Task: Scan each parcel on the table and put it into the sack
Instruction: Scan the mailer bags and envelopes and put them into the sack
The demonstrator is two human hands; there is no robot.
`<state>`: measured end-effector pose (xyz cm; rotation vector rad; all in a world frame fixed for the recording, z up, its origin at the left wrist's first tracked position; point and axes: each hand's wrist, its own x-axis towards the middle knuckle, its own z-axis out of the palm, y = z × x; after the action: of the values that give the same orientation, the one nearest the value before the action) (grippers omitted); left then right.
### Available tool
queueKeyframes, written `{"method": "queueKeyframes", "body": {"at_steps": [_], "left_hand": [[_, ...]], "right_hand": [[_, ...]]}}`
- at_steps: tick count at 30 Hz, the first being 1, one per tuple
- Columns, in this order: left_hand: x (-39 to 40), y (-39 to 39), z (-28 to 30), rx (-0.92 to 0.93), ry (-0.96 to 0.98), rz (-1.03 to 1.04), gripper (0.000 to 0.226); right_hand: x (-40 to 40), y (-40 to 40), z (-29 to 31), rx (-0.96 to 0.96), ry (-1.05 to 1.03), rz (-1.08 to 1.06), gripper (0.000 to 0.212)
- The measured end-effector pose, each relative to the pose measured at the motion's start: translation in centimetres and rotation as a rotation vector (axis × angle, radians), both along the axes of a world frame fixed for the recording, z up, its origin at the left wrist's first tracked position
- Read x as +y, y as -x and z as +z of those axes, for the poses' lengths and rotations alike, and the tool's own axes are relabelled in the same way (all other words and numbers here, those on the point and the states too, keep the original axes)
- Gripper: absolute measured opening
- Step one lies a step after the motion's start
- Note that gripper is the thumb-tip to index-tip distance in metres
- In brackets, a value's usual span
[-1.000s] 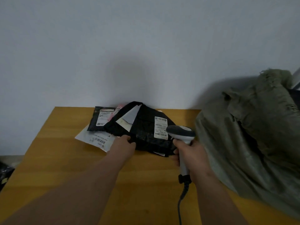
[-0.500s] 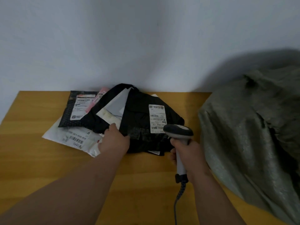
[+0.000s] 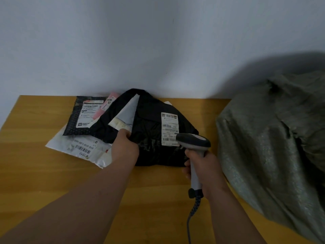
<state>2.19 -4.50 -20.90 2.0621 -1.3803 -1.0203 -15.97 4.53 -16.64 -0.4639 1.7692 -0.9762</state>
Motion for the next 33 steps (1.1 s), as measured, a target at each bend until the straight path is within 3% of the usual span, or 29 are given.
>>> {"method": "queueKeyframes", "body": {"at_steps": [5, 14, 33], "left_hand": [[1.5, -2.0, 0.5, 0.063, -0.031, 0.063, 0.051], [4.0, -4.2, -0.1, 0.204, -0.065, 0.146, 0.028], [4.9, -5.4, 0.8, 0.148, -0.029, 0.126, 0.018]], "right_hand": [[0.6, -1.4, 1.3, -0.067, 0.018, 0.031, 0.011], [2.9, -3.3, 1.7, -0.095, -0.008, 0.032, 0.013], [4.5, -4.2, 2.8, -0.021, 0.016, 0.081, 0.012]]}}
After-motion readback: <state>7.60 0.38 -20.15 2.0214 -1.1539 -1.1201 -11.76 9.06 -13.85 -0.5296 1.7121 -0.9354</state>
